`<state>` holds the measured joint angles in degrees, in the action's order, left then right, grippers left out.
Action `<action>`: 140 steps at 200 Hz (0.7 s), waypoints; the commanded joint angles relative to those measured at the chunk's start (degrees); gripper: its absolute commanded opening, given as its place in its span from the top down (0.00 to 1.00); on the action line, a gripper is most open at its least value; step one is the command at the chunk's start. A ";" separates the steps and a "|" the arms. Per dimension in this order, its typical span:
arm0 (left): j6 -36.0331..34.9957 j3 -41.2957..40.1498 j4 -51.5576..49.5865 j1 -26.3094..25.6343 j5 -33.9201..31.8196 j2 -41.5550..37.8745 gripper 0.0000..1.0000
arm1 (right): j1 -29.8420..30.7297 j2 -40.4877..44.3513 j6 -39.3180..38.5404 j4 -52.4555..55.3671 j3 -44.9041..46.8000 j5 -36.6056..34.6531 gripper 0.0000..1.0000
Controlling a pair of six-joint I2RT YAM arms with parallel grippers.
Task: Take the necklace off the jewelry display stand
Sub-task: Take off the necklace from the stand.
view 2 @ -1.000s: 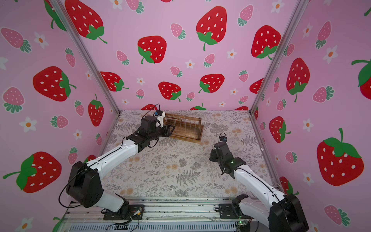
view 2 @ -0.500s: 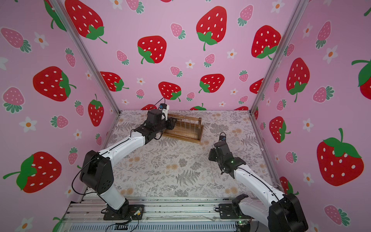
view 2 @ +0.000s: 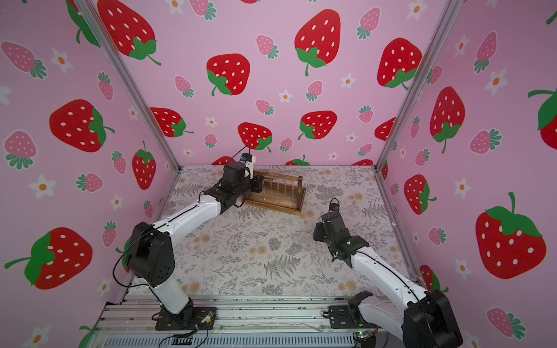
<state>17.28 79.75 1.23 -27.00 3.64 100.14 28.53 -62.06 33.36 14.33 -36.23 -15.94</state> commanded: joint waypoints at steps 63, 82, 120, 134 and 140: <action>-0.12 -4.41 0.95 0.02 1.22 -3.78 1.00 | -0.32 -1.25 -0.05 -1.14 -0.41 0.33 0.76; 0.33 -6.45 1.78 0.02 1.38 -3.90 1.00 | -0.32 -1.41 -0.05 -1.31 -0.42 0.41 0.76; 1.28 -9.59 3.83 0.07 1.63 -3.59 1.00 | -0.31 -1.56 -0.05 -1.41 -0.20 0.23 0.76; 1.61 -10.29 4.36 0.09 1.81 -3.38 1.00 | -0.32 -1.92 -0.05 -1.41 -0.33 0.18 0.76; 1.62 -10.54 4.46 0.02 1.81 -3.33 1.00 | -0.30 -2.05 -0.05 -1.45 -0.28 0.20 0.76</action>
<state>18.24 70.02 3.36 -27.00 4.58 96.64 28.49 -63.44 33.36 13.85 -36.23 -15.92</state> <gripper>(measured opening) 0.047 0.240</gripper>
